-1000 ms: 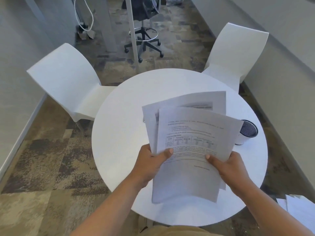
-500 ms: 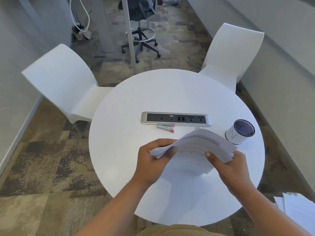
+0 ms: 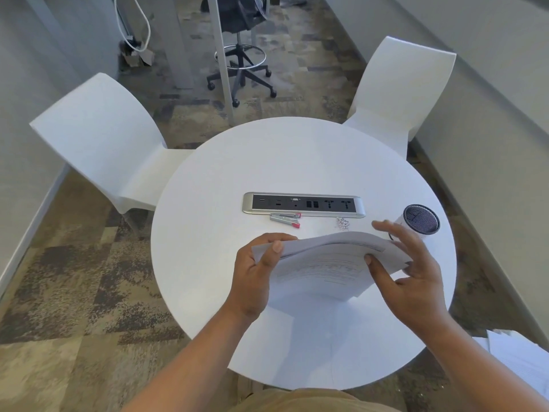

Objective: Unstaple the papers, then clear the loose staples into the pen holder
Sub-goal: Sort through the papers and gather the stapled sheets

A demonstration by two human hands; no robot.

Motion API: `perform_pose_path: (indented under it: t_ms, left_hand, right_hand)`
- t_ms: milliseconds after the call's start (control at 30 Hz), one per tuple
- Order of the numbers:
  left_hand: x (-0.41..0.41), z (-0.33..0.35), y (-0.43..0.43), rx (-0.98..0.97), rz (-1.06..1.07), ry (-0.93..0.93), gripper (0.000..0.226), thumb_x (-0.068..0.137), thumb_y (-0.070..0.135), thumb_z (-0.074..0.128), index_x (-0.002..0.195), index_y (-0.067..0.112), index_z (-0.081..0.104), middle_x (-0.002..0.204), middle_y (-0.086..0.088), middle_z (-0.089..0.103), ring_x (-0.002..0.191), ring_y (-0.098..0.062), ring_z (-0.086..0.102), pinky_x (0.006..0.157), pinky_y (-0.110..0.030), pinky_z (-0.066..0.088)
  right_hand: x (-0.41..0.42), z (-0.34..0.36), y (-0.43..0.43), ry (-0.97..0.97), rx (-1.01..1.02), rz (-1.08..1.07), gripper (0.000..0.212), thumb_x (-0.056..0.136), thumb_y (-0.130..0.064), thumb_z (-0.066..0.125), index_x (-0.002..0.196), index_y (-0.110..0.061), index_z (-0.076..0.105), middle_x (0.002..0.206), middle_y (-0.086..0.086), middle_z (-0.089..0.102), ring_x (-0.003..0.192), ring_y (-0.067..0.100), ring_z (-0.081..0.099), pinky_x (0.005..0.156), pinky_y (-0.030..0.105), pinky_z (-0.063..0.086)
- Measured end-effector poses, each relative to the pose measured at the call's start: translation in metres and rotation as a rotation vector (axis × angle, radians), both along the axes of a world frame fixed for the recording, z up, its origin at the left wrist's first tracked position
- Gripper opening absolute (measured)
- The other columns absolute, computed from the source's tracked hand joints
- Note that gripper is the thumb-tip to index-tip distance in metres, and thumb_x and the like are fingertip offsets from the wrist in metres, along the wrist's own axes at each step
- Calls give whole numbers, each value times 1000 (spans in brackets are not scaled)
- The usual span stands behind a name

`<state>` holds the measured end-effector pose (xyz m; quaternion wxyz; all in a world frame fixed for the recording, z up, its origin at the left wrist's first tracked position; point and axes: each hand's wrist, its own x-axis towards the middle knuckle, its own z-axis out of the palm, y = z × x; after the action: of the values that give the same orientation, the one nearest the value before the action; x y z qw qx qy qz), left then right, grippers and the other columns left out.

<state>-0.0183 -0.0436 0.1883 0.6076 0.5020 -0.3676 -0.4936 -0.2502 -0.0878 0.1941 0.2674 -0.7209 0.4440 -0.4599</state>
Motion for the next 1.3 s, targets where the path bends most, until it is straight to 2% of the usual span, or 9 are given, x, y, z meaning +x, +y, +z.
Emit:
perform_pose_path:
  t_ms: [167, 400, 567, 633, 733, 900, 1033, 1133, 1300]
  left_hand:
    - [1, -3, -2, -4, 19, -39, 46, 76, 66, 60, 89, 25, 78, 100, -5, 78, 102, -29, 70, 90, -40, 53]
    - [0, -9, -3, -2, 3, -58, 38, 77, 45, 61, 99, 16, 72, 97, -8, 79, 101, -26, 73, 91, -33, 50]
    - [8, -20, -1, 17, -79, -108, 67, 60, 69, 80, 106, 21, 70, 104, -3, 78, 104, -22, 72, 86, -29, 57]
    - [10, -30, 2, 88, -125, -174, 46, 66, 49, 87, 104, 26, 74, 104, 2, 78, 101, -15, 72, 83, -29, 55]
    - [8, -43, 6, 158, -150, -298, 20, 89, 17, 74, 103, 31, 78, 97, -2, 77, 87, -11, 68, 79, -32, 49]
    - [5, -33, 6, 91, -36, -257, 18, 91, 24, 68, 95, 38, 78, 82, -5, 71, 79, -15, 58, 71, -32, 45]
    - [7, -31, 3, 100, -47, -216, 28, 87, 5, 74, 93, 32, 81, 91, 4, 79, 84, -10, 70, 74, -21, 52]
    - [9, -31, 1, 103, -56, -232, 24, 91, 10, 70, 93, 30, 82, 87, -1, 77, 80, -12, 66, 74, -26, 48]
    - [22, -17, -8, -205, -176, -695, 34, 92, 4, 57, 107, 27, 79, 94, 2, 78, 84, -10, 71, 73, -28, 55]
  right_hand:
    - [-9, -2, -6, 13, -124, 54, 59, 75, 10, 73, 121, -21, 53, 126, 16, 60, 118, 19, 59, 71, 35, 57]
    - [-12, -2, -7, -8, 67, -5, 41, 78, -4, 75, 102, -34, 62, 111, -5, 71, 101, 19, 70, 67, 47, 56]
    - [-12, -14, -8, -82, 404, -52, 42, 77, 2, 78, 105, -26, 65, 91, -22, 74, 62, -1, 64, 62, 10, 50]
    - [-12, -23, -7, -84, 528, -56, 32, 78, 2, 77, 95, -24, 70, 74, -24, 73, 57, 0, 62, 58, 10, 49]
    - [-7, -37, -1, -44, 619, -69, 31, 81, -4, 76, 88, -34, 70, 81, -23, 75, 75, -6, 68, 74, 25, 54]
    - [4, -34, 5, -63, 577, -110, 22, 85, -15, 73, 83, -37, 68, 78, -22, 74, 81, -2, 68, 63, 9, 50]
    - [11, -28, 9, -24, 503, -28, 43, 79, -2, 77, 86, -44, 71, 88, -28, 73, 85, -4, 68, 68, 12, 52]
    - [10, -25, 6, -72, 500, -28, 52, 78, -1, 78, 107, -43, 70, 110, -13, 73, 107, 14, 67, 89, 33, 55]
    - [9, 34, -5, 270, 120, -165, 82, 77, -22, 78, 148, -22, 36, 151, -18, 37, 141, 7, 34, 115, 22, 27]
